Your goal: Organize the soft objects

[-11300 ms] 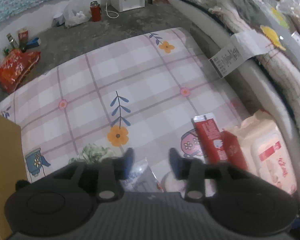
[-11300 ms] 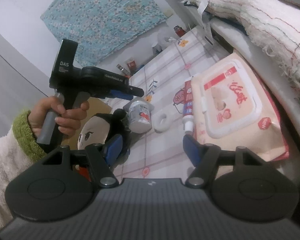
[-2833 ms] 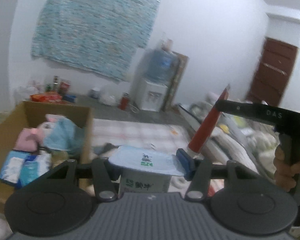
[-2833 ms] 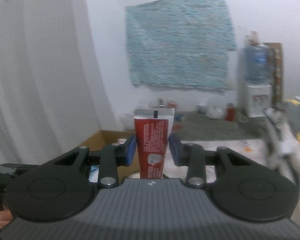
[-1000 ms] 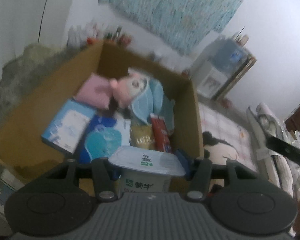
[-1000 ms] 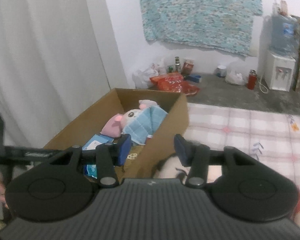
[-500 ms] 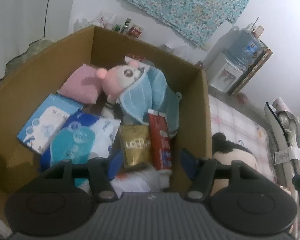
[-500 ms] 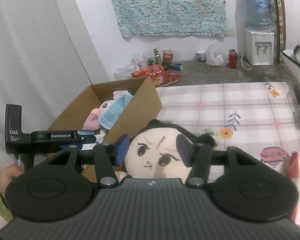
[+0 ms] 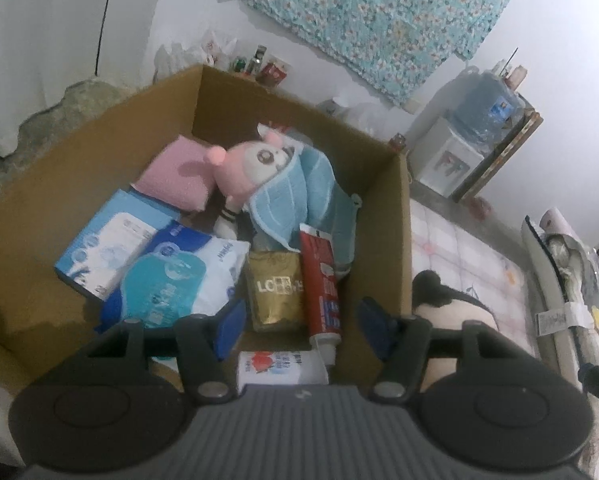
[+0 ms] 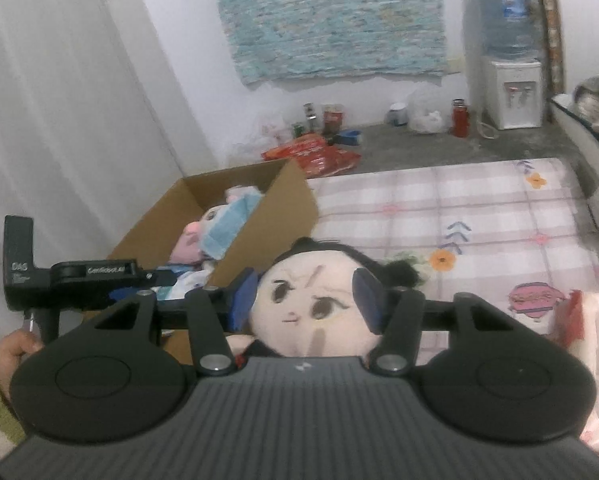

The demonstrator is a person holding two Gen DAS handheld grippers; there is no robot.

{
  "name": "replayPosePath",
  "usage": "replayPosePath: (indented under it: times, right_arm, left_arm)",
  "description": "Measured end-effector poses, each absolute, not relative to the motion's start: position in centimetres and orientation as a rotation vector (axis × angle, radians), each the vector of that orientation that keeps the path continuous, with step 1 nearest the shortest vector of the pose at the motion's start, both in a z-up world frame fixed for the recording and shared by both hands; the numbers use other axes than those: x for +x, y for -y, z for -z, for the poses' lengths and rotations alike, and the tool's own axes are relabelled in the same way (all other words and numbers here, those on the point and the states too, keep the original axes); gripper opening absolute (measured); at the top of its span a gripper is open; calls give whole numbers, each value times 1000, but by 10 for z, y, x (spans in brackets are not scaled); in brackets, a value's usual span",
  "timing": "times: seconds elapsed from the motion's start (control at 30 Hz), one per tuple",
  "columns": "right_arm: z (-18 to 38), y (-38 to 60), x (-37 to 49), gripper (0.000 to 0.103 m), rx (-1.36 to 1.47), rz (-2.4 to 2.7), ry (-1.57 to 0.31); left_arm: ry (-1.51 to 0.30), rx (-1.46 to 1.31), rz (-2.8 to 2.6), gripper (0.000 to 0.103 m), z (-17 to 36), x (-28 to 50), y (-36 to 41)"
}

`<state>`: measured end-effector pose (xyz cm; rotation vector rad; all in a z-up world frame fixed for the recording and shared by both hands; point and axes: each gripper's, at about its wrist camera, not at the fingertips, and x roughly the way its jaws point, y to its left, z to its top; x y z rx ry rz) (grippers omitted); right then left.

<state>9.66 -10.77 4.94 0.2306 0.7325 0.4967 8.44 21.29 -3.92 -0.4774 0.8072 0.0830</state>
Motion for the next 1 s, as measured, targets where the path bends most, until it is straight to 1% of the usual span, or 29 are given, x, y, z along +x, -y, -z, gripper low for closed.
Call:
replayPosePath:
  times: [0.07,0.1,0.13,0.17,0.2,0.27,0.37,0.4,0.47,0.6,0.7,0.77,0.83,0.93,1.0]
  right_arm:
    - [-60,97,97,55,190,-567,-728]
    - [-69,85,98,61,144,-626,-722]
    - [-76,73,99,65,95,-683,-718]
    - [-83,58,100,72,43,-742,-718]
    - [-88,43,102,73,1,-790,-726]
    - [-96,6,109,73,-83,-893,-772]
    - [-90,-60,123,69,-204,-1006,-924]
    - [-84,-76,130,64,-244,-1016,-968]
    - [-67,-114,150,59,-346,-1007,-1086]
    - [-24,-164,195,55,-406,-905,-1350]
    - [8,-182,212,55,-451,-823,-1475]
    - [24,-190,216,53,-496,-792,-1525]
    - [32,-198,216,53,-529,-772,-1540]
    - [37,-207,215,55,-557,-761,-1564]
    - [38,-213,213,59,-580,-752,-1573]
  left_arm:
    - [-797,-466,-104,81,32,76,-216]
    - [-789,-462,-120,84,29,71,-219]
    - [-779,-460,-136,88,25,65,-223]
    - [-766,-461,-153,90,22,58,-226]
    - [-753,-465,-165,90,19,52,-230]
    - [-721,-480,-198,92,13,37,-241]
    - [-668,-504,-231,92,6,17,-257]
    - [-652,-513,-238,92,4,11,-262]
    - [-625,-527,-245,92,1,2,-273]
    - [-580,-547,-263,92,-2,-14,-293]
    - [-556,-569,-275,92,-2,-22,-309]
    - [-547,-581,-281,92,-1,-26,-318]
    - [-541,-592,-288,92,1,-29,-326]
    - [-537,-609,-288,92,5,-28,-333]
    - [-540,-619,-284,92,8,-28,-336]
